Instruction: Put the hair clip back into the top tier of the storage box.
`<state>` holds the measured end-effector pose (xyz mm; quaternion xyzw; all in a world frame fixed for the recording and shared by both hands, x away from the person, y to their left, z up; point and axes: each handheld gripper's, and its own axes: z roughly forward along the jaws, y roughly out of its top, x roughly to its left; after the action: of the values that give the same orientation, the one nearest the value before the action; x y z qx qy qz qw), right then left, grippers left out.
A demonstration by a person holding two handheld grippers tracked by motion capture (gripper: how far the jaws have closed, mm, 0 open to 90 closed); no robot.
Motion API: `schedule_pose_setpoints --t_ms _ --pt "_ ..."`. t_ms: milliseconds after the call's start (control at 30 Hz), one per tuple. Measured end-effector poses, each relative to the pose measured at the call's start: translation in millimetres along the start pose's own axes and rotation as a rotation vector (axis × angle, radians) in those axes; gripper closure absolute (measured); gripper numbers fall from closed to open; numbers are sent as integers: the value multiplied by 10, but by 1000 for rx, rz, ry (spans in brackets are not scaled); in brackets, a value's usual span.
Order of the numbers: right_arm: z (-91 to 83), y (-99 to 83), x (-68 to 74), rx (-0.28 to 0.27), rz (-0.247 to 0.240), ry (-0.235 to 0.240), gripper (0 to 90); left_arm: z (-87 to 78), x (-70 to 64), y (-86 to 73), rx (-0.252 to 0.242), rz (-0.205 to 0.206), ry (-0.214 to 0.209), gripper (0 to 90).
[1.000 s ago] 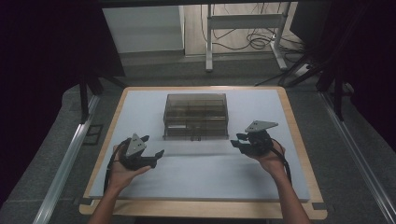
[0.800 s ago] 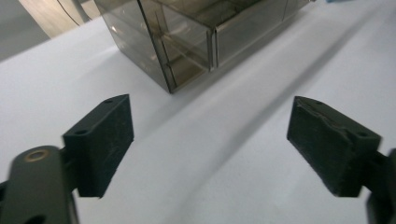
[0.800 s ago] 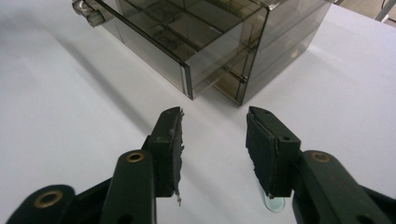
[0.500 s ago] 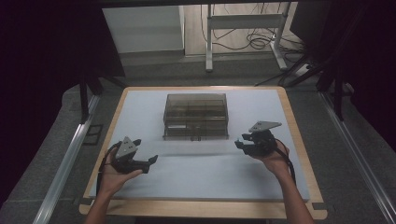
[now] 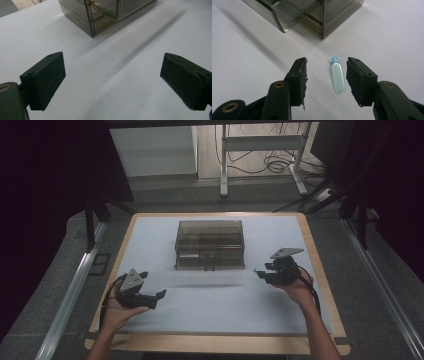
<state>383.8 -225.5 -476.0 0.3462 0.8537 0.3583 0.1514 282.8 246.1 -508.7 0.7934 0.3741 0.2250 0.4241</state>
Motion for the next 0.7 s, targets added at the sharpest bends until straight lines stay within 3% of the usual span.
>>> schedule_pose_setpoints --t_ms 233,367,700 --pt "-9 -26 -60 21 8 -12 488 9 25 -40 8 18 9 70" --pt "20 2 -85 36 6 -13 486 7 41 -67 27 42 15 74" --pt "121 94 -122 90 3 -17 486 35 25 -74 38 56 8 52"
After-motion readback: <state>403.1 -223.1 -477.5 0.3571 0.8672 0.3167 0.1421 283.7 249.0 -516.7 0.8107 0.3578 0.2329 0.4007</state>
